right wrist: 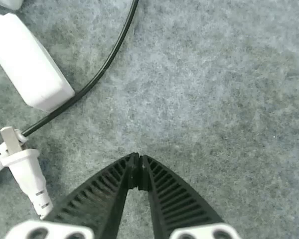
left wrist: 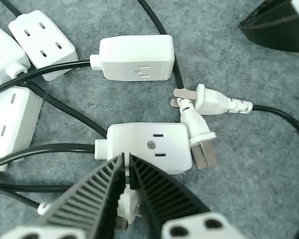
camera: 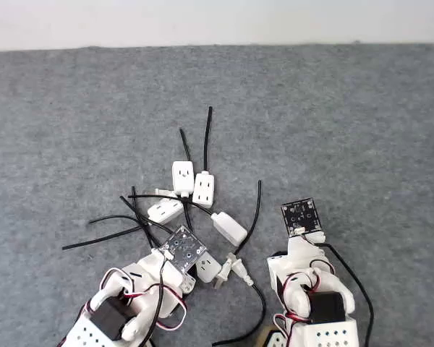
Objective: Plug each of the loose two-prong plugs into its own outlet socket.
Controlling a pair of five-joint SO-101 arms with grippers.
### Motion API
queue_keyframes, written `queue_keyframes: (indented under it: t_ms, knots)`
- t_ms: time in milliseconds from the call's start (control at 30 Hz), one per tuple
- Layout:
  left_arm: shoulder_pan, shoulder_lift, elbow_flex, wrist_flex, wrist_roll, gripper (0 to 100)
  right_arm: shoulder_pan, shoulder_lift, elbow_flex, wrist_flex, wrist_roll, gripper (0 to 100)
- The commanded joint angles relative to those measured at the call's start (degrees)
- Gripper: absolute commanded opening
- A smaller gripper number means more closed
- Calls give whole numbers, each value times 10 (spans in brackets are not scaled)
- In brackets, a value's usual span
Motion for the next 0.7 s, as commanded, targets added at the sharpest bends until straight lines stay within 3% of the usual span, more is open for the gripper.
queue_keyframes:
  t_ms: [0,433,567,667]
  knots:
    - [2,-5,-4,0,4,14,6,-6,9,3,-7,9]
    - [47,-6,-4,-42,3,14,6,-6,9,3,-7,9]
    - [-8,-6,-4,-142,1,14,6,-6,9,3,-7,9]
    - [-113,-6,-6,-160,-20,14,6,-6,9,3,-7,9]
